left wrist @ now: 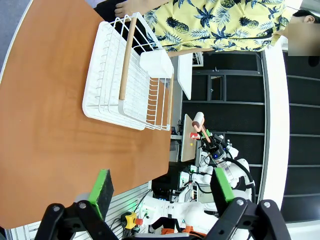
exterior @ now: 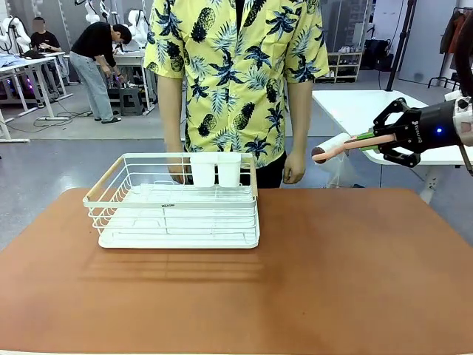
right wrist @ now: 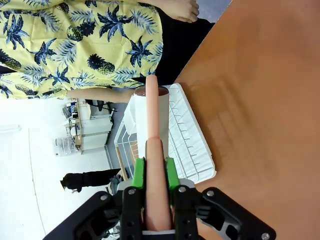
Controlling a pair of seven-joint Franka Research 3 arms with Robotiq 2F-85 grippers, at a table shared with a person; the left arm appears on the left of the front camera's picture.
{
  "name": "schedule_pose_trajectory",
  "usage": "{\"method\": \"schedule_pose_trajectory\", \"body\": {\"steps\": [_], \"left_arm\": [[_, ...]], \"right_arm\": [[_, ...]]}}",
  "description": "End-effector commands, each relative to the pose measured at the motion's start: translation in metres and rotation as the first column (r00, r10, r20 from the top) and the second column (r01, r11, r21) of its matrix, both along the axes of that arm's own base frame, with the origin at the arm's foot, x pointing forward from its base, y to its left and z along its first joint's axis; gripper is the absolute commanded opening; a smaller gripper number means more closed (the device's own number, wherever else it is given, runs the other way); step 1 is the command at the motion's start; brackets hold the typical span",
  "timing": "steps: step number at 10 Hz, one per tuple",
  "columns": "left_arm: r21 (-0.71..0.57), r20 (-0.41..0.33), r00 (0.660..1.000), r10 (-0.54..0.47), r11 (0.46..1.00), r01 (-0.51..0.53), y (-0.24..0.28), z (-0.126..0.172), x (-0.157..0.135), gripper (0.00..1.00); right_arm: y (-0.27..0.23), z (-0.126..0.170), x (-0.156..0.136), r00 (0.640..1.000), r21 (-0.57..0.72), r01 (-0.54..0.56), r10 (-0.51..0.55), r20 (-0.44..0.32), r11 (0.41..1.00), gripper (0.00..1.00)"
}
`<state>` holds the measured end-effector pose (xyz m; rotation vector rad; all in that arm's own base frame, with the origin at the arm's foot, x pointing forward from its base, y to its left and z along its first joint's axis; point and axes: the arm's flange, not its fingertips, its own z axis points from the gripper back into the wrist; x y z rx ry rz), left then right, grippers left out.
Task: Clean the table.
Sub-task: Clean the table with the Lint Roller when the human lifts the Dish drying rack.
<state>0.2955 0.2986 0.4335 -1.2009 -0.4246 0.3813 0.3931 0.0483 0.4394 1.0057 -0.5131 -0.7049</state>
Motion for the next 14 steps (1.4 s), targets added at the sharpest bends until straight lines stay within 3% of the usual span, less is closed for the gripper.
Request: {"method": "schedule_pose_trajectory", "body": {"steps": [1, 14], "left_arm": [[-0.009, 0.011, 1.000, 0.003, 1.000, -0.002, -0.0007, -0.0003, -0.0027, 1.00], [-0.009, 0.011, 1.000, 0.003, 1.000, -0.002, -0.0007, -0.0003, -0.0027, 1.00]], "right_arm": [[0.0004, 0.0000, 0.0000, 1.000, 0.000, 0.000, 0.000, -0.001, 1.000, 0.01], [0.0004, 0.0000, 0.0000, 1.000, 0.000, 0.000, 0.000, -0.001, 1.000, 0.01]]}}
